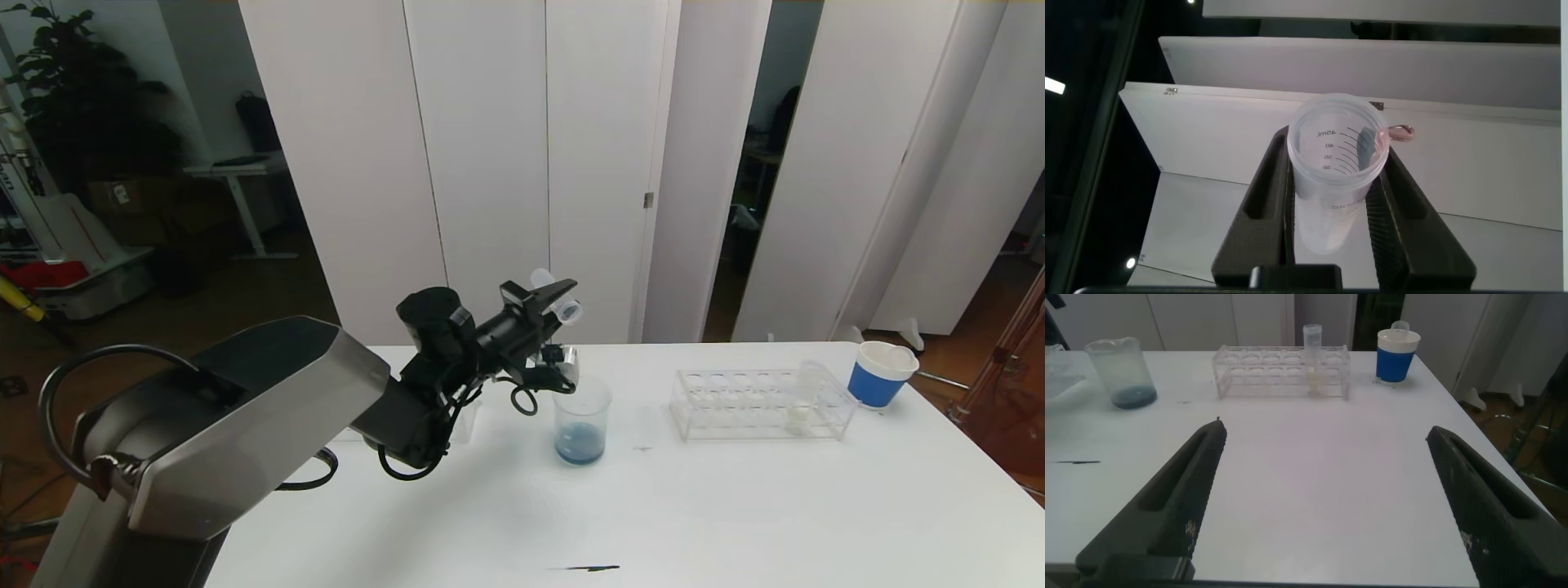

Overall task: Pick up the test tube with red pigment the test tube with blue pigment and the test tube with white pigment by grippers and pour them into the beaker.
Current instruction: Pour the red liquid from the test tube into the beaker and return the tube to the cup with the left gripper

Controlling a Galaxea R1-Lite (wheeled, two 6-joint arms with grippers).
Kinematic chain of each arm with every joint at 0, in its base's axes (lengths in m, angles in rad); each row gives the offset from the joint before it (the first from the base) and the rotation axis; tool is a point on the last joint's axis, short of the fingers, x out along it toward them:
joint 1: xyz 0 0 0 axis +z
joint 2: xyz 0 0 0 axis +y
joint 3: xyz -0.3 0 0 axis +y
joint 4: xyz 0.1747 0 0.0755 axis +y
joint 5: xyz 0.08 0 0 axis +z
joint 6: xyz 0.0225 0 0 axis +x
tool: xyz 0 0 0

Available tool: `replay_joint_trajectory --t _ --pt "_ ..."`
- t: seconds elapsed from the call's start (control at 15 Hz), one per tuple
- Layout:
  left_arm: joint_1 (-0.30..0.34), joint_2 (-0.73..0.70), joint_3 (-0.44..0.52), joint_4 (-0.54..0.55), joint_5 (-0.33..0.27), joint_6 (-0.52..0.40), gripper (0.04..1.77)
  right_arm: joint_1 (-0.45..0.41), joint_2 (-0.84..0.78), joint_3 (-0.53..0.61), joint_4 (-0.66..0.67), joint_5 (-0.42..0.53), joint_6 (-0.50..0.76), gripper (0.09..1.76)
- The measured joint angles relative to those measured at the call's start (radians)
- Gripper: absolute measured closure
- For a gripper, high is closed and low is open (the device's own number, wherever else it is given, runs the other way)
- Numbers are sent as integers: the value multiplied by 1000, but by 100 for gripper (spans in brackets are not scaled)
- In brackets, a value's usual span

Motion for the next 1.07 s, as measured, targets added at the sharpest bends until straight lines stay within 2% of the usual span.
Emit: replay_joint_trajectory --t 0.33,0.47,0.6,0.73,0.87,1.07 --pt "-2 -16 23 -1 16 -11 123 0 0 0 0 0 0 10" --pt "-2 -38 32 8 62 -27 123 0 0 0 0 0 0 10" --pt "-5 -67 56 11 184 -66 123 0 0 0 0 0 0 10" --pt "-17 -107 77 31 357 -163 123 0 0 0 0 0 0 10" --pt "-37 -156 91 93 514 -319 123 0 0 0 0 0 0 10" --pt "-64 -254 113 230 673 -563 123 0 0 0 0 0 0 10"
